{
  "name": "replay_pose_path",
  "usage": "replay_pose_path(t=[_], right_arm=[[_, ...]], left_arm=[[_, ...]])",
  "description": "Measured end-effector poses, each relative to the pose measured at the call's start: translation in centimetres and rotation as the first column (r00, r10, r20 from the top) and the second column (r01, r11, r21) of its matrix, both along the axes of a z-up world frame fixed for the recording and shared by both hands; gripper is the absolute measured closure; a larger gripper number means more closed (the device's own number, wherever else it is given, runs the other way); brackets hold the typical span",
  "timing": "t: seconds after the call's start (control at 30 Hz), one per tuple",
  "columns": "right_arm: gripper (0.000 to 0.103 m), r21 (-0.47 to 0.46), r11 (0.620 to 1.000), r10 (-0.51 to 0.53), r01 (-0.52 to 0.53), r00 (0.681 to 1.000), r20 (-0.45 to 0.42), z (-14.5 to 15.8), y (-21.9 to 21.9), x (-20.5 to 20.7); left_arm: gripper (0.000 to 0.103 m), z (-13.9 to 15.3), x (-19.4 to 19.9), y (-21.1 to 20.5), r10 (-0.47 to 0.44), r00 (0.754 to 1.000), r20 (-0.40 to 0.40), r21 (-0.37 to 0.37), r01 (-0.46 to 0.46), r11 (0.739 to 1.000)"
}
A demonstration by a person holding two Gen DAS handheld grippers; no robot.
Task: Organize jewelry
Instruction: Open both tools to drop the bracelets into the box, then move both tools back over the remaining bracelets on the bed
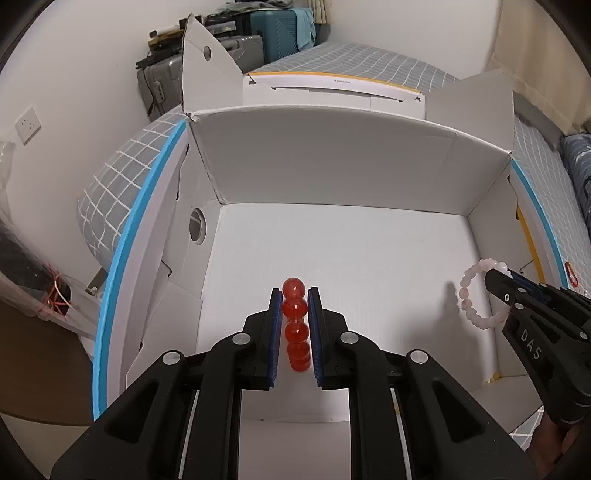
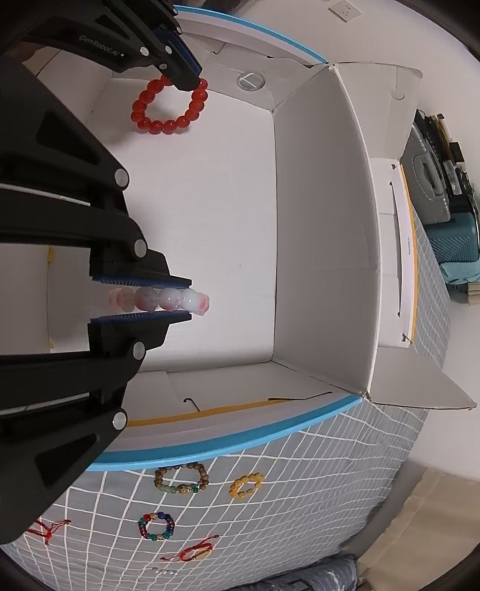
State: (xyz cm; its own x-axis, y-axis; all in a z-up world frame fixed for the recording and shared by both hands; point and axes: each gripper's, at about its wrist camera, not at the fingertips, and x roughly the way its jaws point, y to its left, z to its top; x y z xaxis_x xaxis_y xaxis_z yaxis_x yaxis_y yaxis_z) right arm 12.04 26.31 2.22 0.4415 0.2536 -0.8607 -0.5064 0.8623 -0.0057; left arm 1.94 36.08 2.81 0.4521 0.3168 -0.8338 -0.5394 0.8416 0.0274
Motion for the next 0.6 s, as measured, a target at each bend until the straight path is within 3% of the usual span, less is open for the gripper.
replay_pose_path(t=[0.1, 0.17, 0.23, 0.37, 0.43, 0.6], right_arm=[[0.075, 0.009, 1.000, 0.007, -0.007, 1.000, 0.019, 0.6, 0.0, -0.3], [0.056, 0.025, 1.000, 0.007, -0.008, 0.999, 0.046, 1.4, -0.2, -0.7], [0.046, 0.035, 0.999, 0.007, -0.010, 0.997, 0.073, 2.3, -0.4, -1.2], [0.031, 0.064, 0.998, -0.002, -0.006, 0.993, 0.119, 4.1, -1.5, -1.9], [0.026, 0.071, 0.998, -0.009, -0.001, 0.990, 0.140, 4.8, -2.1, -2.2], [0.014, 0.097, 0.995, -0.041, 0.025, 0.985, 0.170, 6.3, -4.4, -2.6]], left_arm=[[0.081, 0.6, -0.3, 0.0, 0.006, 1.000, 0.010, 0.010, -0.006, 1.000], [0.062, 0.9, -0.6, -0.2, 0.007, 1.000, 0.024, 0.016, -0.008, 1.000], [0.057, 1.5, -1.0, -0.2, 0.014, 0.999, 0.038, 0.025, -0.015, 1.000], [0.026, 2.8, -2.1, -0.5, 0.033, 0.996, 0.081, 0.056, -0.037, 0.998], [0.016, 3.7, -2.8, -0.7, 0.037, 0.993, 0.112, 0.076, -0.046, 0.996], [0.006, 5.2, -3.5, -1.8, 0.017, 0.988, 0.154, 0.099, -0.033, 0.995]])
